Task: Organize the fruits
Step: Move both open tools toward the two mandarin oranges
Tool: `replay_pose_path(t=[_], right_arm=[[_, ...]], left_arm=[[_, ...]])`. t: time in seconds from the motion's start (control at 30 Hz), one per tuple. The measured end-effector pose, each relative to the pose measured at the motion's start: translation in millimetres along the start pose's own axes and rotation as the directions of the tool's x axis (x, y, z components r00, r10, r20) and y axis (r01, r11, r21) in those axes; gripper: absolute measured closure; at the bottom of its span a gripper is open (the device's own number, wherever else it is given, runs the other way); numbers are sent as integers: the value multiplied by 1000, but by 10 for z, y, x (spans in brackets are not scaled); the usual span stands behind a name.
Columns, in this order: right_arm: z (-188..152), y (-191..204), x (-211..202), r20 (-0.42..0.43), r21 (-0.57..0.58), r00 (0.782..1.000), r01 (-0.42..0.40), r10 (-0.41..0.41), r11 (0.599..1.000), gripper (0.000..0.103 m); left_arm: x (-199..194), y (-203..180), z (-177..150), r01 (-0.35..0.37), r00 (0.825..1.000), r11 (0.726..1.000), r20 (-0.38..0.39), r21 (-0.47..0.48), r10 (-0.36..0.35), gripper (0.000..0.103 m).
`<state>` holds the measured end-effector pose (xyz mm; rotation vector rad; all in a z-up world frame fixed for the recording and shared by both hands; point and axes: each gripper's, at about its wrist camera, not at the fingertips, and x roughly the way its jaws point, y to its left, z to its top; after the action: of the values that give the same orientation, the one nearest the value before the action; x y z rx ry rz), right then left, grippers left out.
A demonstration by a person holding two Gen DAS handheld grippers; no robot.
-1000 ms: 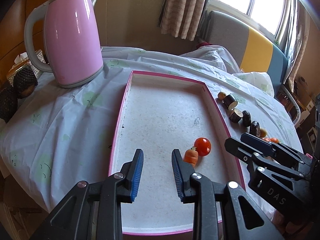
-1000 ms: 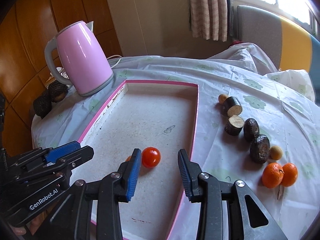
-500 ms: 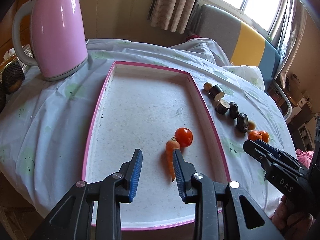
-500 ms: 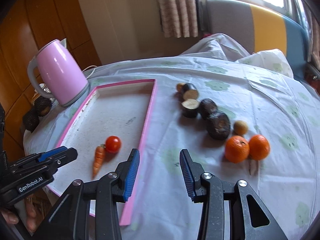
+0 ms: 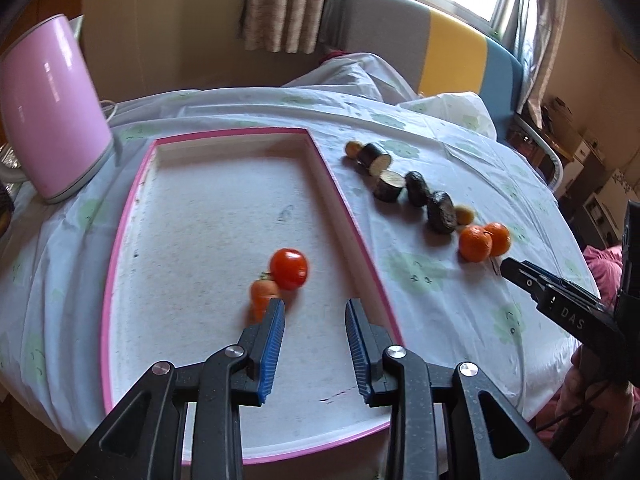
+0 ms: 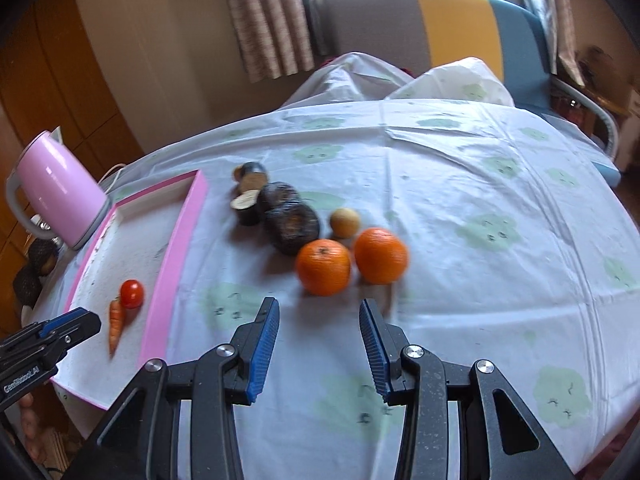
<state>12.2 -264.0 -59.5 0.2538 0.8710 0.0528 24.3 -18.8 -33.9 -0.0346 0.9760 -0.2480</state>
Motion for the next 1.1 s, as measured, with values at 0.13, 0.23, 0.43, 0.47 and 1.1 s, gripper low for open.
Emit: replay_pose_path(t=[0.13, 0.23, 0.43, 0.47, 1.1], right_arm=[[8, -148, -3, 8, 23, 1000, 25, -25, 999, 61], [34, -230, 17, 14, 41, 999, 39, -39, 998, 66], [152, -332, 91, 24, 70, 999, 44, -46, 997, 66], [177, -337, 111, 25, 72, 999, 47, -48, 996, 66], [333, -462, 399, -5, 127, 999, -42, 43, 991, 66]], left_arm=[[25, -148, 21, 21, 1000, 999, -3, 42, -21, 71], [60, -244, 41, 35, 999, 997, -10, 66, -34, 71], [122, -376, 36, 59, 998, 994, -33, 94, -56, 71], [128, -394, 34, 61, 998, 993, -35, 98, -58, 71], [478, -873, 350, 207, 976, 972, -91, 116, -197, 71]])
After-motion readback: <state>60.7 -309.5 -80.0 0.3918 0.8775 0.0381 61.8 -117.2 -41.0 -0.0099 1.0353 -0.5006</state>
